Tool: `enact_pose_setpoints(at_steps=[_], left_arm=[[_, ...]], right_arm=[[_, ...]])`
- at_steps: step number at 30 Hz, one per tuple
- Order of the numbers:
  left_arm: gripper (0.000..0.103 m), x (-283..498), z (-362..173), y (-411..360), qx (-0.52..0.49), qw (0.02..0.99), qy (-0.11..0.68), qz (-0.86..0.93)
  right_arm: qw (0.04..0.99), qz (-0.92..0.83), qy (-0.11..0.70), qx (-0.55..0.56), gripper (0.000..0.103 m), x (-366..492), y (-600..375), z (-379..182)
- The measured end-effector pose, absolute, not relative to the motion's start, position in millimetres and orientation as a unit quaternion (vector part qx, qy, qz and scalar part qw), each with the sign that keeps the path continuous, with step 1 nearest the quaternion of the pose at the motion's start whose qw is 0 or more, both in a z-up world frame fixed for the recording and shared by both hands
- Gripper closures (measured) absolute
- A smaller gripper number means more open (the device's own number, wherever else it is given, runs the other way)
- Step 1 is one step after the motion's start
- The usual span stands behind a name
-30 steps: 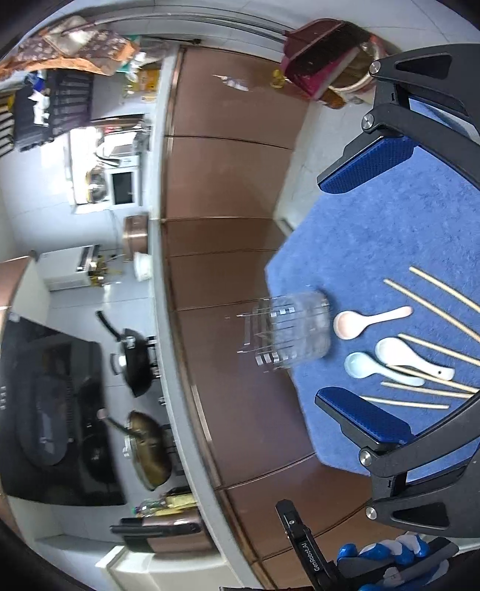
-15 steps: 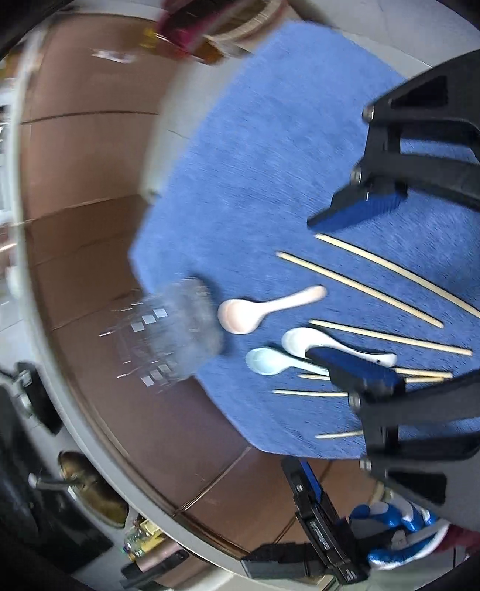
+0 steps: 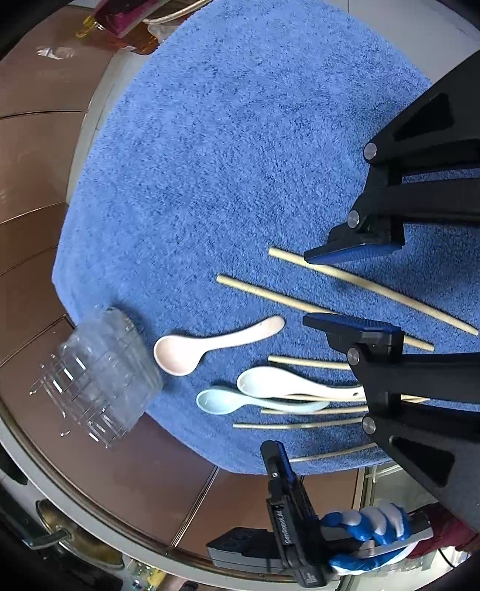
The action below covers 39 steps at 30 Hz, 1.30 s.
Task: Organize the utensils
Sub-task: 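Lower both tools and grasp a wooden chopstick with each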
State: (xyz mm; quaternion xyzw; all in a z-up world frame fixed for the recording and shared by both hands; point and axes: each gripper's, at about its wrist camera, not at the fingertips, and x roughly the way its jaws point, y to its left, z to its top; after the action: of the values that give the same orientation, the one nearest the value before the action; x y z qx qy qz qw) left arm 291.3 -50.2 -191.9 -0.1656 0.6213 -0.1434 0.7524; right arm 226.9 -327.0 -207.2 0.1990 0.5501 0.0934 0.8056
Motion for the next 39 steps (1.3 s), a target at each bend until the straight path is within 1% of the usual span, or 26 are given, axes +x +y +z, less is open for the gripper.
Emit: enact_pose_setpoints(at_steps=[7,13,19,24,26,30,32,35,39], left_arm=[[0.089,305.5,-209.8,-59.8,-0.150,0.743,0.640,-0.122],[0.093,310.7,-225.6,-67.2,-0.143,0.731,0.659,-0.101],[0.096,313.8,-226.3,-73.0,-0.136,0.731,0.663,-0.082],[0.098,317.1,-228.9,-79.6,-0.155,0.728,0.666,-0.061],[0.098,317.0,-227.7,-82.8,-0.145,0.730,0.665,-0.055],[0.098,317.9,-227.2,-88.4,-0.135,0.733,0.665,-0.044],[0.098,317.2,-226.7,-94.0,-0.128,0.737,0.663,-0.040],[0.098,315.2,-227.2,-95.9,-0.124,0.741,0.659,-0.038],[0.098,312.9,-226.4,-96.8,-0.133,0.748,0.649,-0.042]], right_arm=[[0.798,0.082,0.568,0.186,0.075,237.4,-329.3,-216.0],[0.787,0.072,0.588,0.175,0.075,250.1,-328.4,-227.7],[0.778,0.065,0.602,0.164,0.076,264.3,-324.9,-234.3],[0.774,0.052,0.614,0.146,0.082,271.8,-320.3,-236.9],[0.771,0.048,0.619,0.141,0.085,272.6,-320.0,-237.2],[0.770,0.042,0.623,0.128,0.087,275.9,-316.0,-236.8],[0.772,0.037,0.622,0.121,0.090,278.6,-312.0,-237.3],[0.774,0.036,0.617,0.134,0.095,278.2,-312.6,-238.0],[0.776,0.044,0.606,0.169,0.096,271.8,-322.2,-239.2]])
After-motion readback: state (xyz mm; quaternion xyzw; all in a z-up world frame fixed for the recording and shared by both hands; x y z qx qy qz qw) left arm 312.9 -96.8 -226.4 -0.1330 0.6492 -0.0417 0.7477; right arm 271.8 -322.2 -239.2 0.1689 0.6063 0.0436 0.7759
